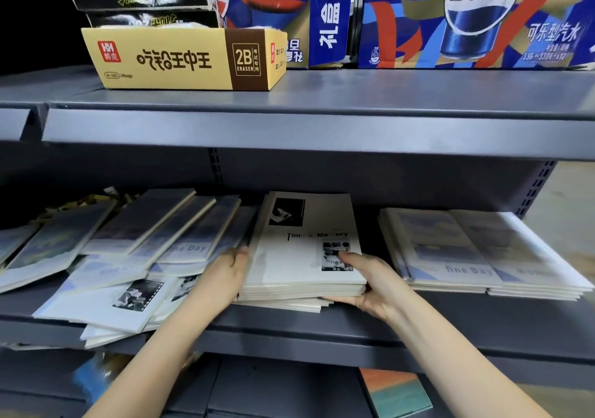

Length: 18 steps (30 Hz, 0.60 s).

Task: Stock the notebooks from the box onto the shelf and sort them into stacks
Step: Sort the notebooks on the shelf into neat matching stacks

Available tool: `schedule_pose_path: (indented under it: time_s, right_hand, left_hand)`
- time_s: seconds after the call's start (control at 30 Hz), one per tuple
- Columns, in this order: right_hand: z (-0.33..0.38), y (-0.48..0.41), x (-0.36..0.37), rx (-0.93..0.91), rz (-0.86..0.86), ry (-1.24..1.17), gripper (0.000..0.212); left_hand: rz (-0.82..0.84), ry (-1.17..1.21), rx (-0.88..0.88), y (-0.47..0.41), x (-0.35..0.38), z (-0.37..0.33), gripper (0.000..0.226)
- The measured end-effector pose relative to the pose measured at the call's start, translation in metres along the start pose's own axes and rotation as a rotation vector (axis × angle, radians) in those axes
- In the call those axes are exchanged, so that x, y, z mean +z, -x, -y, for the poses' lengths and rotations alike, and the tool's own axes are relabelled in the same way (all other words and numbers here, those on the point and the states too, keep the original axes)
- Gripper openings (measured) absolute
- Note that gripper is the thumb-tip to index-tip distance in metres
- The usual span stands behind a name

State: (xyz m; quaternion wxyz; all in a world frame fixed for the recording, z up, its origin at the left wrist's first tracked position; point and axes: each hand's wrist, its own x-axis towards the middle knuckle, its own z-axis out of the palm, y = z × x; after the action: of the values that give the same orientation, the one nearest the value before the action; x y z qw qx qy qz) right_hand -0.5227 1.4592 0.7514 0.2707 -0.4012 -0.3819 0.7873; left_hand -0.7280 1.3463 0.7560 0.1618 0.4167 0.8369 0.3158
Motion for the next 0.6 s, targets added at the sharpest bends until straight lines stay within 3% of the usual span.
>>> schedule_pose_path:
  time_s: [0.23,0.33,0.47,0.6]
  right_hand:
    - [-0.003,-0.011,0.015,-0.018,0.018,0.048,0.023]
    - [-0.002,-0.016,0.017,-0.056,-0.023,0.19,0.019]
    - [-0.004,-0.023,0.012,-0.15,-0.12,0.423,0.034]
    - [-0.005,-0.023,0.007,-0.075,-0.041,0.314,0.029]
  left_hand:
    - [-0.007,-0.027,-0.02,0.008,0.006,-0.006,0.057]
    - [-0.016,-0.081,-0.013,0.01,0.007,-0.007,0.061]
    - [-0.026,-0.101,-0.027,0.009,0.009,-0.007,0.059]
    - [-0.031,-0.128,-0.024,0.008,0.011,-0.007,0.058]
